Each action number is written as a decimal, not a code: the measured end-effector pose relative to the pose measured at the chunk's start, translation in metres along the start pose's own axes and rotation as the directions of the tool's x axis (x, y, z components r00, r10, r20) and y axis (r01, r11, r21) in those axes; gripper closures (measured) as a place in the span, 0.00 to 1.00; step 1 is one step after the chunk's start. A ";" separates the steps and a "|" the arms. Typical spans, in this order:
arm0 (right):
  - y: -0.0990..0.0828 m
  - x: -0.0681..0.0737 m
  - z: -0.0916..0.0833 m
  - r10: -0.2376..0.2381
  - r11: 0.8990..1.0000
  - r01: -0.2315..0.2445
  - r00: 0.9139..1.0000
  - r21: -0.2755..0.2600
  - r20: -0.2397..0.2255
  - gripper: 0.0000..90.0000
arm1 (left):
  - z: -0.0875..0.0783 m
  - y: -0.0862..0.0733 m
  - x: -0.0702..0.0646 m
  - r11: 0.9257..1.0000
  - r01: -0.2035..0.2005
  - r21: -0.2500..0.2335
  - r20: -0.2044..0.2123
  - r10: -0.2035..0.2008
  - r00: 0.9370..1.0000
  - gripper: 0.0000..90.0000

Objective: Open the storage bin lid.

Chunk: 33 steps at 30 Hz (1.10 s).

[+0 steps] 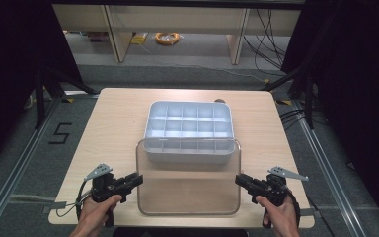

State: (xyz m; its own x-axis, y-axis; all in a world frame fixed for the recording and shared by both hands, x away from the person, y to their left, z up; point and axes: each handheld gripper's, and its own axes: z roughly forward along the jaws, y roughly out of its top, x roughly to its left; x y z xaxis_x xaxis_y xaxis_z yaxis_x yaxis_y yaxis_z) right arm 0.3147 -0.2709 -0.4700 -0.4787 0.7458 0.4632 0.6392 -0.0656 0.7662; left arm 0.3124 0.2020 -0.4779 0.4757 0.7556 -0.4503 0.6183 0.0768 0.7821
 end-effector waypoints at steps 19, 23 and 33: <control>-0.022 -0.008 0.001 0.058 0.996 -0.059 0.998 0.060 0.021 0.74 | 0.009 -0.016 0.004 0.996 0.017 0.086 0.043 -0.021 0.999 0.71; -0.027 -0.006 0.000 0.100 0.992 -0.101 0.995 0.077 0.025 0.74 | 0.010 -0.020 0.004 0.994 0.021 0.106 0.046 -0.026 0.999 0.70; -0.036 -0.007 -0.001 0.072 0.991 -0.074 0.997 0.108 0.027 0.73 | 0.009 -0.027 0.006 0.990 0.017 0.143 0.045 -0.023 0.999 0.69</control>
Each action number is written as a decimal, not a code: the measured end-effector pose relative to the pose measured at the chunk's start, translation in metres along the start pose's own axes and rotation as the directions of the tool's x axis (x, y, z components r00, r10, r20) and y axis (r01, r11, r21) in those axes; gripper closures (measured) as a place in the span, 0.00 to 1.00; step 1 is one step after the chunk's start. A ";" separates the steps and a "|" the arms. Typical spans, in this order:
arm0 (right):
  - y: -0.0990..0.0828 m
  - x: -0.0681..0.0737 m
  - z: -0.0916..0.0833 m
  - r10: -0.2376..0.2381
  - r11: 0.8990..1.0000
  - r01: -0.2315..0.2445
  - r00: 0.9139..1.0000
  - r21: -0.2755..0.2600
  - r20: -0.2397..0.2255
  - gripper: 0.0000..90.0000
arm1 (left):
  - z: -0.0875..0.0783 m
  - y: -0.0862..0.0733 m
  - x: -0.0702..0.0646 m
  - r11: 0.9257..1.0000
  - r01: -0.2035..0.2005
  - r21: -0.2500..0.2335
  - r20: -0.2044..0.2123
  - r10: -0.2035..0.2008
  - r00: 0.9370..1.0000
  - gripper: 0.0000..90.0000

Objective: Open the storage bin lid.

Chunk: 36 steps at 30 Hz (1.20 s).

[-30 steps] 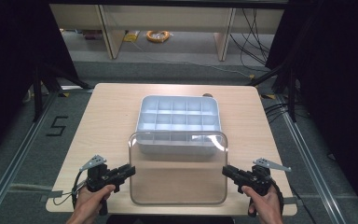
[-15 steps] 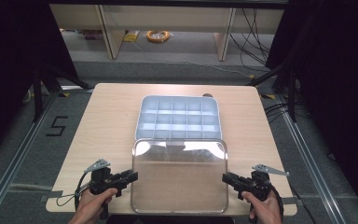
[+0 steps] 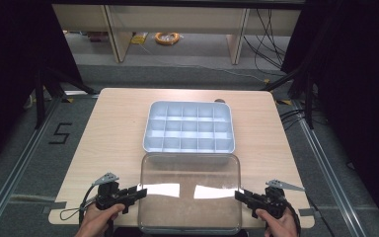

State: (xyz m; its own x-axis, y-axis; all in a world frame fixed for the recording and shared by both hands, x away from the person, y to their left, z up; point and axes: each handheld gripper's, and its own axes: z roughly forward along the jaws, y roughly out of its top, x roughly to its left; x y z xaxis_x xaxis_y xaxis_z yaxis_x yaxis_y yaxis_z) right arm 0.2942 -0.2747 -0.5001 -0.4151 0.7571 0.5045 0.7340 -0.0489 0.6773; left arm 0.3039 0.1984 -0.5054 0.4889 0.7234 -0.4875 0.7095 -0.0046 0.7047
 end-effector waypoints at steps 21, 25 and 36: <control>-0.007 0.005 0.003 -0.004 0.998 0.003 1.000 0.068 0.020 0.68 | 0.004 -0.007 -0.003 0.998 -0.018 0.059 -0.023 0.019 1.000 0.64; -0.007 0.003 0.006 -0.014 0.997 0.012 1.000 0.080 0.025 0.66 | 0.007 -0.006 -0.001 0.997 -0.016 0.071 -0.023 0.018 1.000 0.62; -0.003 0.003 0.011 -0.059 0.993 0.049 0.994 0.112 0.093 0.62 | 0.012 -0.006 0.000 0.994 -0.020 0.110 -0.031 0.024 0.999 0.59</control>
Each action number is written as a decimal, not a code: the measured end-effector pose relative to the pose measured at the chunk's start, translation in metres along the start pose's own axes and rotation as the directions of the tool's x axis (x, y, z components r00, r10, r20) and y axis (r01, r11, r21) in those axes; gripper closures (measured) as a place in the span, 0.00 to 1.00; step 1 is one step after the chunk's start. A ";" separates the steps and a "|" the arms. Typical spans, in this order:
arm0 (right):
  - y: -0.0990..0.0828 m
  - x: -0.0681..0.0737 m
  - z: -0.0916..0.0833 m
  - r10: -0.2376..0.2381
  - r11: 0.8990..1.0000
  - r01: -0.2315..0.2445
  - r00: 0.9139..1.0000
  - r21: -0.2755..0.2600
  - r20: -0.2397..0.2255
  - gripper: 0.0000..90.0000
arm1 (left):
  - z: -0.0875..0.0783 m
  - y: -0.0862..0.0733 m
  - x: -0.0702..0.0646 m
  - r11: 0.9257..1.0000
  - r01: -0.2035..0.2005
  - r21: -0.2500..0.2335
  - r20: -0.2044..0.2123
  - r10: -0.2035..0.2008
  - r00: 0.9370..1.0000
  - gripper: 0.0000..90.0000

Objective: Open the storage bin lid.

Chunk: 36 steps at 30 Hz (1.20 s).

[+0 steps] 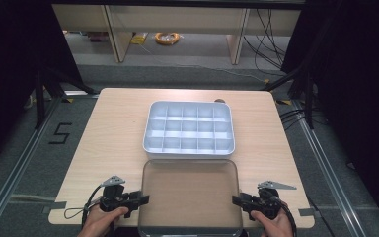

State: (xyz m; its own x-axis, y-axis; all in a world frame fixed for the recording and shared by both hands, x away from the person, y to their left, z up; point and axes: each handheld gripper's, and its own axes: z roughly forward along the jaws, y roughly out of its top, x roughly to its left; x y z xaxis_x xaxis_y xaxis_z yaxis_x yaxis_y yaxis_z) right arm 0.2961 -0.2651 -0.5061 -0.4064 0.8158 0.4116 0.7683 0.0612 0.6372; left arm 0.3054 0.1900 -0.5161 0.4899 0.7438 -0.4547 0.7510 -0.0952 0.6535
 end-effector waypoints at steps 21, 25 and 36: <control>0.012 0.003 -0.011 -0.081 0.992 0.083 0.996 -0.094 0.031 0.44 | -0.013 0.007 -0.008 0.992 -0.082 -0.093 -0.060 0.077 0.995 0.49; 0.014 0.005 -0.014 -0.073 0.991 0.075 0.997 -0.108 0.025 0.38 | -0.014 0.008 -0.009 0.988 -0.102 -0.113 -0.047 0.097 0.994 0.46; 0.015 0.007 -0.014 -0.101 0.983 0.094 0.994 -0.156 -0.040 0.29 | -0.018 0.010 -0.019 0.978 -0.165 -0.130 -0.004 0.166 0.986 0.35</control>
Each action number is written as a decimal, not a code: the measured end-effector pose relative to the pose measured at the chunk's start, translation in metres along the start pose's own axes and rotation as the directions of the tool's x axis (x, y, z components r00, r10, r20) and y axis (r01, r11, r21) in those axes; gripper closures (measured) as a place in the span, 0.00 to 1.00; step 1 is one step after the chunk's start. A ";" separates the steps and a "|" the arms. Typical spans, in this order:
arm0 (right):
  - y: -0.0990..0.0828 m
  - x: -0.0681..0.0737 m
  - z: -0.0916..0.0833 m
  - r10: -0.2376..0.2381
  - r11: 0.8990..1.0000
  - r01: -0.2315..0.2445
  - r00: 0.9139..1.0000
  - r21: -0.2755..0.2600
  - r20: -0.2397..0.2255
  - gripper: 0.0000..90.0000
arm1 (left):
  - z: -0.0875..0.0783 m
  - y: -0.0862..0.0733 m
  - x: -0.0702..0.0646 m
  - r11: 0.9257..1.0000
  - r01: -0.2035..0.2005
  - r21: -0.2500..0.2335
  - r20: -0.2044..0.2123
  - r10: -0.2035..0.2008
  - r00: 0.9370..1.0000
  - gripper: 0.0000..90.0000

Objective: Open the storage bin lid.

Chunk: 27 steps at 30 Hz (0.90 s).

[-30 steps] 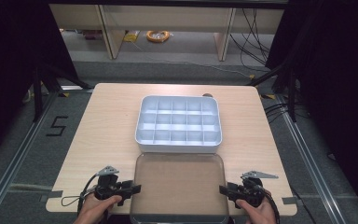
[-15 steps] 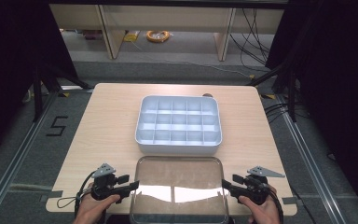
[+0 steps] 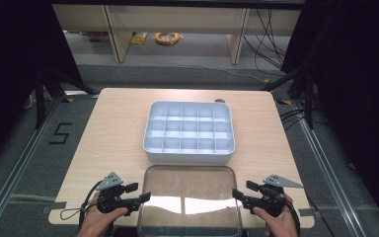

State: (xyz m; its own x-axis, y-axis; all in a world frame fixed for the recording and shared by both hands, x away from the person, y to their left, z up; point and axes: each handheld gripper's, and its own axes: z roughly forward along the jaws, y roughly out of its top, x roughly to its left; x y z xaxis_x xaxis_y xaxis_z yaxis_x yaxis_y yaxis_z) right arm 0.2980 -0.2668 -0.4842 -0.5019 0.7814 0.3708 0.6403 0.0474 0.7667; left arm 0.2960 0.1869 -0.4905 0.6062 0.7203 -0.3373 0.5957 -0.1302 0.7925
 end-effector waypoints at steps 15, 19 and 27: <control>-0.004 0.004 -0.009 -0.044 0.998 0.044 0.999 -0.035 0.001 0.22 | -0.008 0.001 -0.008 0.997 -0.072 -0.020 -0.018 0.071 0.997 0.27; -0.004 0.005 -0.011 -0.102 0.994 0.102 0.995 -0.034 0.005 0.21 | -0.011 -0.001 -0.010 0.997 -0.071 -0.024 -0.022 0.070 0.997 0.26; -0.009 0.009 -0.015 -0.088 0.995 0.087 0.996 -0.040 -0.015 0.20 | -0.015 -0.003 -0.014 0.996 -0.081 -0.022 -0.020 0.081 0.997 0.26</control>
State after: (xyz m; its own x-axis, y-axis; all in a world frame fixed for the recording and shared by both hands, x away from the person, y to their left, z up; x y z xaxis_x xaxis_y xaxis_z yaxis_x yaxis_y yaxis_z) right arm 0.2792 -0.2697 -0.4799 -0.5646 0.7651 0.3096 0.5703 0.0904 0.8165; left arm 0.2779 0.1875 -0.4812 0.6417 0.7208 -0.2620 0.5326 -0.1730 0.8285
